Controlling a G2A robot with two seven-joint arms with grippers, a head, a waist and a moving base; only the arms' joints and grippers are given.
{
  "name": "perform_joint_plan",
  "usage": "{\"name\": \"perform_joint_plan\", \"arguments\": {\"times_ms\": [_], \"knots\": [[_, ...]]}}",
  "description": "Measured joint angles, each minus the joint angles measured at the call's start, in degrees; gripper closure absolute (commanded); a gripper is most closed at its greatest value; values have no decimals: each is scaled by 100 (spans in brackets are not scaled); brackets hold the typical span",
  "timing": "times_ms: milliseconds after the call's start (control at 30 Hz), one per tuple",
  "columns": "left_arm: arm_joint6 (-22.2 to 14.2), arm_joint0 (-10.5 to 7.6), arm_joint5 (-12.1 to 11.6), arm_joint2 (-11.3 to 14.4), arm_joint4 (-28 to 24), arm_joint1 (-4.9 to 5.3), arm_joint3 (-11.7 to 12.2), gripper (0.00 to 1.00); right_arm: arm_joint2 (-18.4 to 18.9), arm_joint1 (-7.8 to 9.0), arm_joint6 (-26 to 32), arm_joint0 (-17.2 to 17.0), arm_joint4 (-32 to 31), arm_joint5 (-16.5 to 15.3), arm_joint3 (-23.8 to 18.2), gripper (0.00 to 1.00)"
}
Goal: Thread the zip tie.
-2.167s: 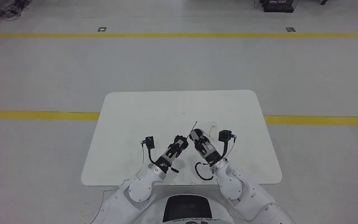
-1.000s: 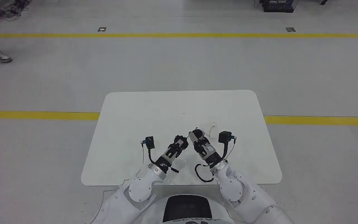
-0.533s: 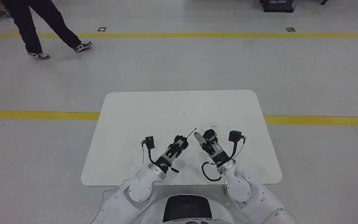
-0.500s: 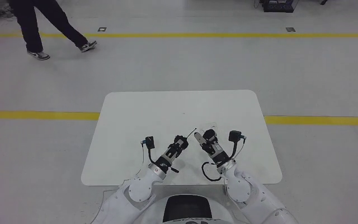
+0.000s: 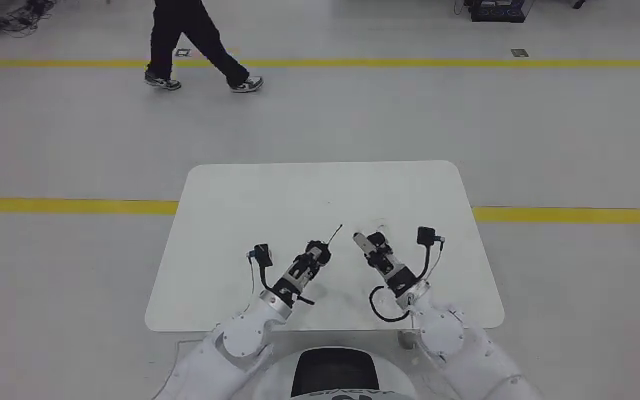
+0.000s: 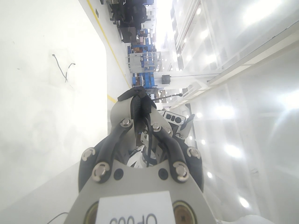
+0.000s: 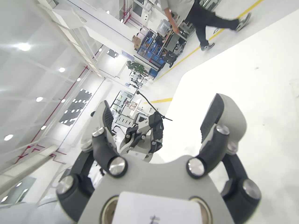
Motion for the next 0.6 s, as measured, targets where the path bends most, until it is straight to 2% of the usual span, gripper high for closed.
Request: {"name": "perform_joint_plan", "arguments": {"times_ms": [200, 300, 467, 600], "knots": [[-666, 82, 1, -247, -678, 27, 39, 100, 475, 163, 1416, -126, 1113, 0, -218, 0], [-1010, 115, 1, -351, -932, 31, 44, 100, 712, 190, 2131, -140, 1675, 0, -204, 0], [-1516, 167, 1, -499, -1286, 21, 79, 100, 976, 154, 3218, -74, 2397, 0, 31, 0], [-1806, 159, 1, -527, -1367, 6, 243, 100, 979, 105, 4364, 10, 2914, 0, 402, 0]]}}
